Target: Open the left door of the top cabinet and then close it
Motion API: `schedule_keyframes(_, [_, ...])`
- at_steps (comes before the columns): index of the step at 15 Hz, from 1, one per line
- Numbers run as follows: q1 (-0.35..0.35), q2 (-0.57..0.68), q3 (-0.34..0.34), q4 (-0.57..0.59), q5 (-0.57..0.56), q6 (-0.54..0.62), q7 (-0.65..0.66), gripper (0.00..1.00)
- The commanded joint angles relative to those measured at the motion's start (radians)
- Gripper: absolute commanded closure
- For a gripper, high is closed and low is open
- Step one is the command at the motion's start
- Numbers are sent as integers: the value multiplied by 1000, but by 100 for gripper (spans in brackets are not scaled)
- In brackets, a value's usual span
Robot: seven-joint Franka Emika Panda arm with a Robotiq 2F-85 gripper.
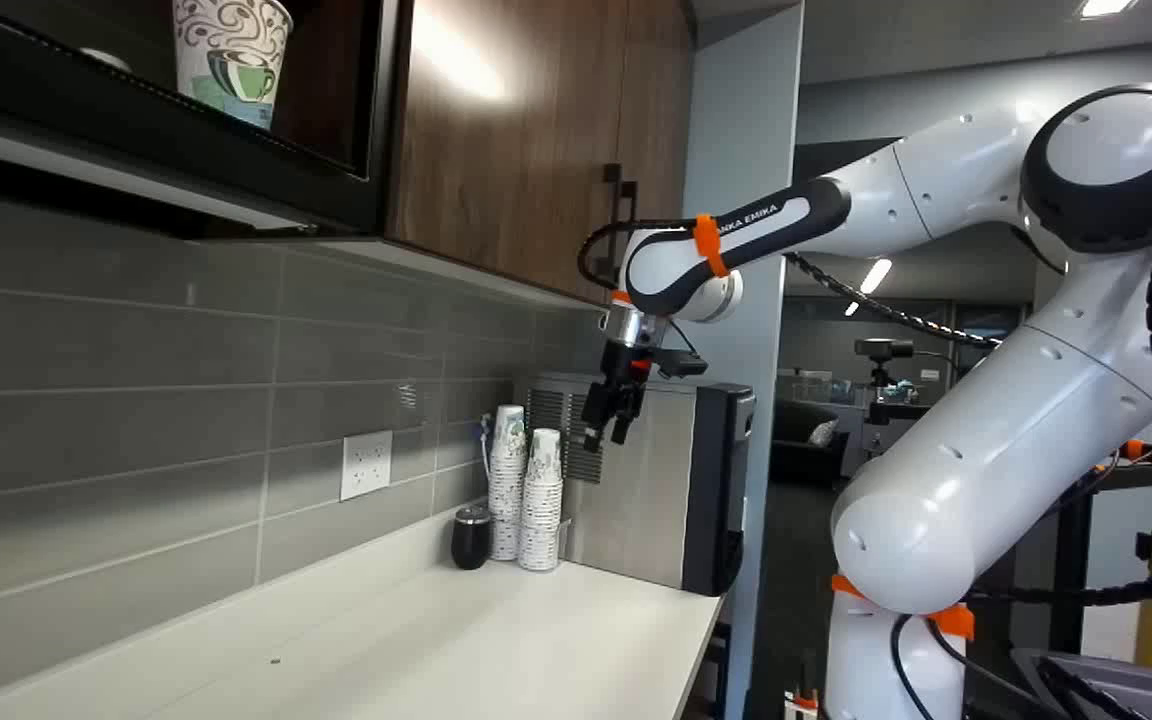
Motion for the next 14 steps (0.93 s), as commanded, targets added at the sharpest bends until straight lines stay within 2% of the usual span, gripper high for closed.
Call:
schedule_keyframes(1, [-7, 1, 6, 2, 5, -2, -4, 0])
schedule_keyframes(7, [-7, 1, 6, 2, 5, -2, -4, 0])
schedule_keyframes(11, [-80, -67, 44, -9, -41, 102, 109, 0])
schedule_keyframes(14, [-139, -124, 48, 13, -60, 136, 158, 0])
